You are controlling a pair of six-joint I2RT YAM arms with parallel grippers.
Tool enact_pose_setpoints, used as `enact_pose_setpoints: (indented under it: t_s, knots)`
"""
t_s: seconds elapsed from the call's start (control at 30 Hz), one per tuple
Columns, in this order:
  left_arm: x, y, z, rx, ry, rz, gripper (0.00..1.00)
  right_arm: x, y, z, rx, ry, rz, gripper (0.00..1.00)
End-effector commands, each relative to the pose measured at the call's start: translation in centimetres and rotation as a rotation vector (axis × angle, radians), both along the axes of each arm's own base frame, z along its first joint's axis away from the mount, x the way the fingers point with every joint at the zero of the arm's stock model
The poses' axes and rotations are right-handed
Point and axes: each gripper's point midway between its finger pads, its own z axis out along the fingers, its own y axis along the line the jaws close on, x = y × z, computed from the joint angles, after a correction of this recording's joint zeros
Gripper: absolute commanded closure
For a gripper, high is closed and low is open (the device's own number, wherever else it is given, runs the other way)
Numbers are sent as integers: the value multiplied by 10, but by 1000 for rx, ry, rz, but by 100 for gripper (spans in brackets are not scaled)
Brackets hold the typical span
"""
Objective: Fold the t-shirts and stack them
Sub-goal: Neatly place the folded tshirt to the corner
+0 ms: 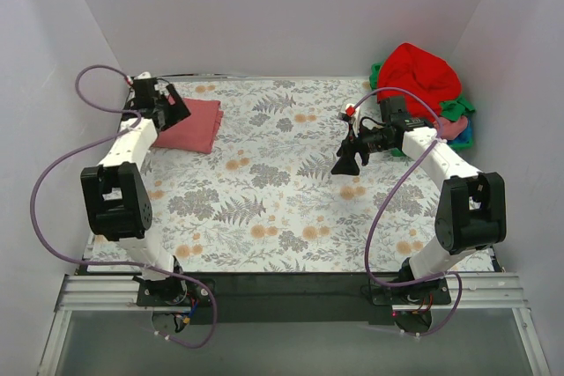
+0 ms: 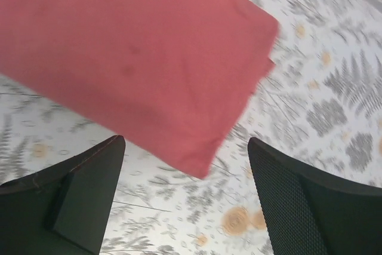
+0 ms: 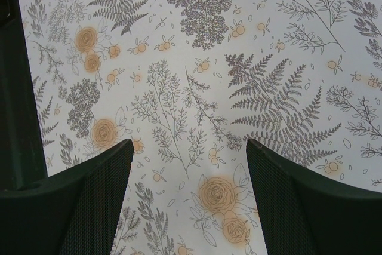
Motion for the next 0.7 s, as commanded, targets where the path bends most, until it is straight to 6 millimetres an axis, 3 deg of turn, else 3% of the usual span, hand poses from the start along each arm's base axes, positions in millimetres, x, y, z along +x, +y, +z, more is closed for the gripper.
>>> enact_pose_setpoints:
  t_s: [0.0, 0.03, 0.07, 0.1, 0.17, 0.23, 0.3, 0.33, 0.37, 0.4, 0.43, 0.47, 0.5, 0.53, 0.57, 0.6, 0.67]
  knots:
    - [-24, 20, -30, -90, 93, 90, 18, -5, 1, 16, 31, -46, 21, 18]
    - [-26, 14, -34, -66, 106, -3, 21, -4, 0, 17, 31, -46, 19, 18]
    - [-27, 10, -41, -45, 118, -79, 33, -4, 0, 17, 31, -48, 20, 18]
    - [-25, 8, -42, -25, 116, -129, 35, -5, 1, 17, 36, -44, 22, 18]
    - [-20, 3, -44, 2, 106, -224, 37, -5, 1, 16, 37, -40, 23, 18]
    - [-2, -7, -29, 24, 55, -279, 38, -5, 1, 15, 38, -37, 24, 18]
    - [13, -12, -30, 95, 45, -317, 37, -5, 1, 14, 36, -34, 23, 18]
    - [26, -26, -19, 128, 9, -353, 37, -5, 1, 14, 35, -33, 23, 18]
    - [33, -18, -20, 191, 14, -350, 37, -5, 1, 13, 33, -31, 23, 18]
    - [37, -34, -36, 219, 50, -383, 37, -4, 1, 13, 32, -33, 22, 18]
    - [51, -46, -28, 252, 28, -400, 37, -5, 1, 12, 33, -30, 25, 18]
    - [56, -46, -34, 291, 47, -388, 37, -5, 1, 13, 32, -33, 22, 18]
    - [59, -48, -56, 331, 109, -379, 36, -5, 1, 11, 31, -27, 22, 17]
    - [71, -47, -50, 356, 100, -358, 37, -5, 1, 11, 30, -29, 22, 18]
    - [74, -50, -53, 370, 111, -360, 37, -5, 0, 11, 28, -25, 20, 17]
    - [75, -50, -71, 401, 156, -351, 37, -5, 1, 10, 27, -29, 22, 17]
    - [85, -54, -68, 426, 147, -339, 38, -4, 0, 10, 26, -29, 20, 18]
